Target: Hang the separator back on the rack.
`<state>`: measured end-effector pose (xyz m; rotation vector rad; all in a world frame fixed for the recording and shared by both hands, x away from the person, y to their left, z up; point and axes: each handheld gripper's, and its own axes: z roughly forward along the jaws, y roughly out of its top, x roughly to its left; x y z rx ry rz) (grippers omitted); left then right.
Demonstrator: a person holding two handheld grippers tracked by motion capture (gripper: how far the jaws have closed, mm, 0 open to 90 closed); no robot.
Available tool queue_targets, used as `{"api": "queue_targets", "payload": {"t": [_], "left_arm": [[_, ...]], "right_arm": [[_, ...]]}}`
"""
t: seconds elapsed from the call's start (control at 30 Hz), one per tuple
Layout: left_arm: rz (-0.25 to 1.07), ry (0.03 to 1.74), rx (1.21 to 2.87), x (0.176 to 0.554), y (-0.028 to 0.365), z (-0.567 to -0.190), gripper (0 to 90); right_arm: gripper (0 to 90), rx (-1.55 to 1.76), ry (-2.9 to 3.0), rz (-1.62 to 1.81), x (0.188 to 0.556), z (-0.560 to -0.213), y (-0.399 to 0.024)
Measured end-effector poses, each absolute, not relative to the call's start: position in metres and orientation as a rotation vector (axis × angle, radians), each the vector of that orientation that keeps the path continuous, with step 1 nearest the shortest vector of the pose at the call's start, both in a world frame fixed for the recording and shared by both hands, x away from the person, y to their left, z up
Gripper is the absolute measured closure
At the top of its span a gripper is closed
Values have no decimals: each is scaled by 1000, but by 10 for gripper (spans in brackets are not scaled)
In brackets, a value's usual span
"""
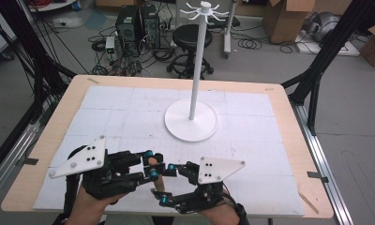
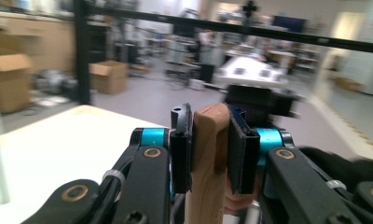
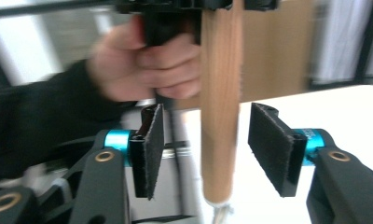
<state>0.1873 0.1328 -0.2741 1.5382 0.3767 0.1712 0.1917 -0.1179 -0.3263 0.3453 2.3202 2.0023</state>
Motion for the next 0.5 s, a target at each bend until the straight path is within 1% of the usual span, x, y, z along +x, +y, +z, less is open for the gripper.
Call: {"api": "queue_targets", "payload": {"t": [0.07,0.1,0.13,0.2,0.23,0.27,0.3,0.33,0.4,0.43,0.47,0.5], "left_arm": [[186,399,1532,187,132,-274,733],[190,402,1535,186,131,-274,733],[194,406,1534,186,131,-273,733],[204,411,1529,184,130,-273,733],[210,416,1525,184,130,-273,733],[222,420,1520,183,130,-272,733],[226,418,1519,183,130,-272,733],[219,415,1519,183,130,-272,733],[193,385,1519,185,131,-273,730],[195,375,1509,185,132,-274,713],[209,377,1490,185,134,-275,641],[222,379,1480,185,137,-275,523]], "right_arm": [[464,384,2315,1951,191,-327,-114],[493,394,2316,1932,191,-328,-112],[497,400,2317,1918,191,-328,-110],[566,413,2318,1907,191,-329,-108],[580,418,2313,1911,191,-329,-108],[613,416,2314,1914,192,-329,-108],[692,405,2310,1911,191,-329,-108],[711,395,2305,1905,191,-329,-108],[719,398,2320,1881,190,-327,-108],[720,377,2339,1867,190,-325,-108],[720,375,2340,1853,189,-324,-108],[720,380,2344,1844,190,-324,-109]]}}
